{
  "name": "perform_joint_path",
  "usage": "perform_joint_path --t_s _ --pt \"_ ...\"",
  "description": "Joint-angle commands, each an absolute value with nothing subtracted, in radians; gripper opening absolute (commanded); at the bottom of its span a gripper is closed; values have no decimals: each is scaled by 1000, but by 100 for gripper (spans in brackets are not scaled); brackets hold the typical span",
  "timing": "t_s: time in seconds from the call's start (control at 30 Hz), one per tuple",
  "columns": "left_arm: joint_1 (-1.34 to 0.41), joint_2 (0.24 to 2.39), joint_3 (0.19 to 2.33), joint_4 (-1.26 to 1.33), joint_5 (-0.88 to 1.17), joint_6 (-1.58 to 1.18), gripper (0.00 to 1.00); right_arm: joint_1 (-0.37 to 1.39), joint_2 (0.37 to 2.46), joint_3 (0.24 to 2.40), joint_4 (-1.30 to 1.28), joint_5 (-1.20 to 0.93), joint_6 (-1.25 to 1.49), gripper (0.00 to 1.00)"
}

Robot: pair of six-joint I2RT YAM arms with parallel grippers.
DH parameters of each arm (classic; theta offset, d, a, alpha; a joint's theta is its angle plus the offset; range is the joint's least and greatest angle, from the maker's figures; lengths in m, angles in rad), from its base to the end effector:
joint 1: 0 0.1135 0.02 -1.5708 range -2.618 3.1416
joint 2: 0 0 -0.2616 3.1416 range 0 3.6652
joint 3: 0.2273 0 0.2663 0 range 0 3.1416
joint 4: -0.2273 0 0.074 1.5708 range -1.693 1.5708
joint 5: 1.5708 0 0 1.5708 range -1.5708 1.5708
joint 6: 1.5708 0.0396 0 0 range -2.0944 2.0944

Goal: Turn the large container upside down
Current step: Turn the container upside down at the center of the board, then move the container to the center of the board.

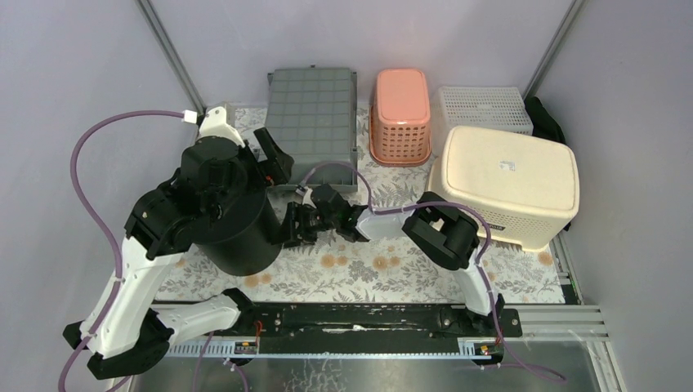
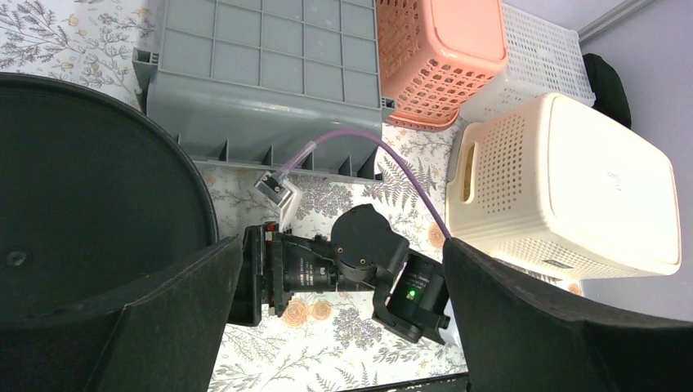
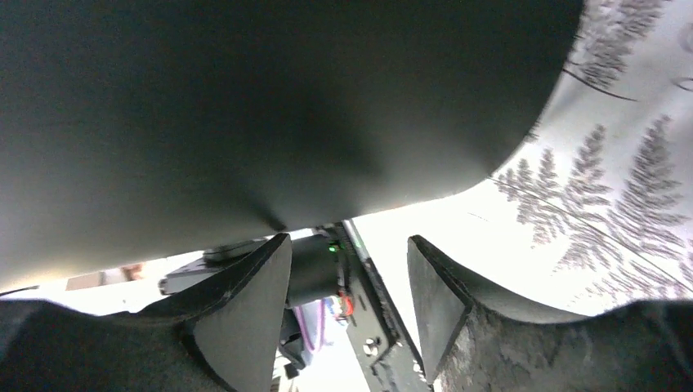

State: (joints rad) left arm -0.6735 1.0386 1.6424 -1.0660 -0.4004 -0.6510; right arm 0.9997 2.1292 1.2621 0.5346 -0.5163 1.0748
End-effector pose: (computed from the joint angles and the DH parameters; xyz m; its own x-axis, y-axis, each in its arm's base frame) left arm 0.1391 -0.0912 0.4864 -0.4601 -0.3468 -0.8173 0.0288 0.9142 -0.4041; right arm 0.2402 0.4100 0.1410 -0.9493 -0.0625 -0.3081 -0.3131 0.2784 0.9080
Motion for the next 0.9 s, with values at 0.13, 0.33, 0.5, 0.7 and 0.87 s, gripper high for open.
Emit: perform_joint_path --t_s 0.13,0.33,0.5,0.7,0.87 --pt "-676 1023 1702 -1047 -418 -632 100 1055 1870 1173 316 -210 688 62" --pt "-677 1026 1796 -1052 -333 -641 100 1142 1776 1000 461 -249 629 61" --pt "-676 1020 1855 -1040 -241 -648 100 1269 1810 1114 411 -168 488 61" --pt "-676 1002 1901 -1041 -198 -661 100 1312 1943 1324 336 -132 447 61" --pt "-676 996 1922 -1062 -201 -664 100 1308 2101 1583 241 -96 402 63"
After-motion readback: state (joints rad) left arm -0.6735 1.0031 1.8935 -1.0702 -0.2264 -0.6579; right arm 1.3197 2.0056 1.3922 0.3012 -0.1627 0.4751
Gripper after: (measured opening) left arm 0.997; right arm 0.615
